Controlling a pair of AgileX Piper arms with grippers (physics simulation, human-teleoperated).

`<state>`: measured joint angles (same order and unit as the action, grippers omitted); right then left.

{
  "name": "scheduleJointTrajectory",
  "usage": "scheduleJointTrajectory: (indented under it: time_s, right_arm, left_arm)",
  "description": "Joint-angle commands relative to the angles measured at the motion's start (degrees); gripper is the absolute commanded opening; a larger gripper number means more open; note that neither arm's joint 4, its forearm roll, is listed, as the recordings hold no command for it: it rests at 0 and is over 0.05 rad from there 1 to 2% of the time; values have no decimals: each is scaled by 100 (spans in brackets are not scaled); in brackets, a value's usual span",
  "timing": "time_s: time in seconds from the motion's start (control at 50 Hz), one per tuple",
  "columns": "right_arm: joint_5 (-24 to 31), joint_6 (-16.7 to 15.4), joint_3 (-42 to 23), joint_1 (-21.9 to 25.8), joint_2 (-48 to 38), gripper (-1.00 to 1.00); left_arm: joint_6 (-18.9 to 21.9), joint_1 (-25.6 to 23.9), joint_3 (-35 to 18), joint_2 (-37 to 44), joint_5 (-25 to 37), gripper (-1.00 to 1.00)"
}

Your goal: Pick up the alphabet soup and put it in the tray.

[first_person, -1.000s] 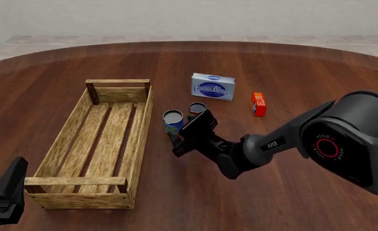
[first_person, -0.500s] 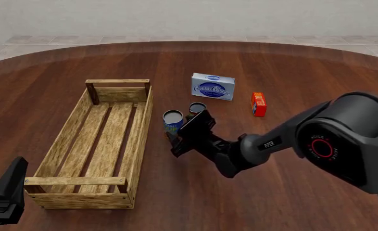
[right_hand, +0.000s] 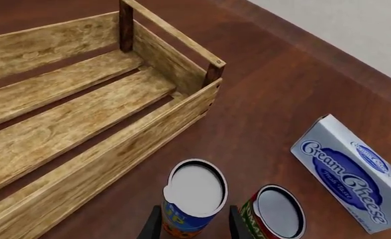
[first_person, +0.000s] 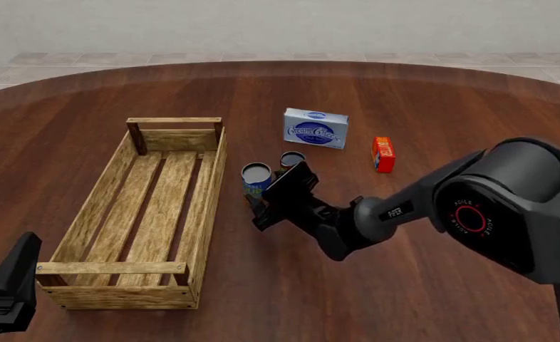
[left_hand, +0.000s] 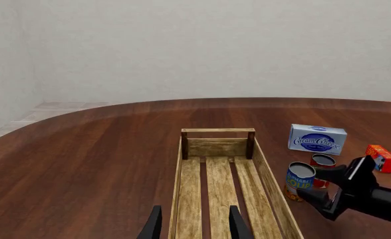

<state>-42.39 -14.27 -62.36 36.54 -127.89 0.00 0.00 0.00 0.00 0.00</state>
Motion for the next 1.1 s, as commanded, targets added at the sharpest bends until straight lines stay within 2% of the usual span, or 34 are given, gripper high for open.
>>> scheduleJointTrajectory:
  time_s: [0.02,0.32,0.34,0.76,1.1]
  right_arm:
    - [37,-20,-68,-9,-30,100]
    - [18,-37,-133,51,-120,100]
    - [2,16,-107,87,-85,-100]
    - [-82,59,24,170,-1,-100]
    - [-131,147,333,108,482,-100]
  left_arm:
    - [0,0,0,0,0,100]
    - [0,0,0,0,0,100]
    - [0,0,0,0,0,100]
    - [0,0,0,0,0,100]
    - [0,0,0,0,0,100]
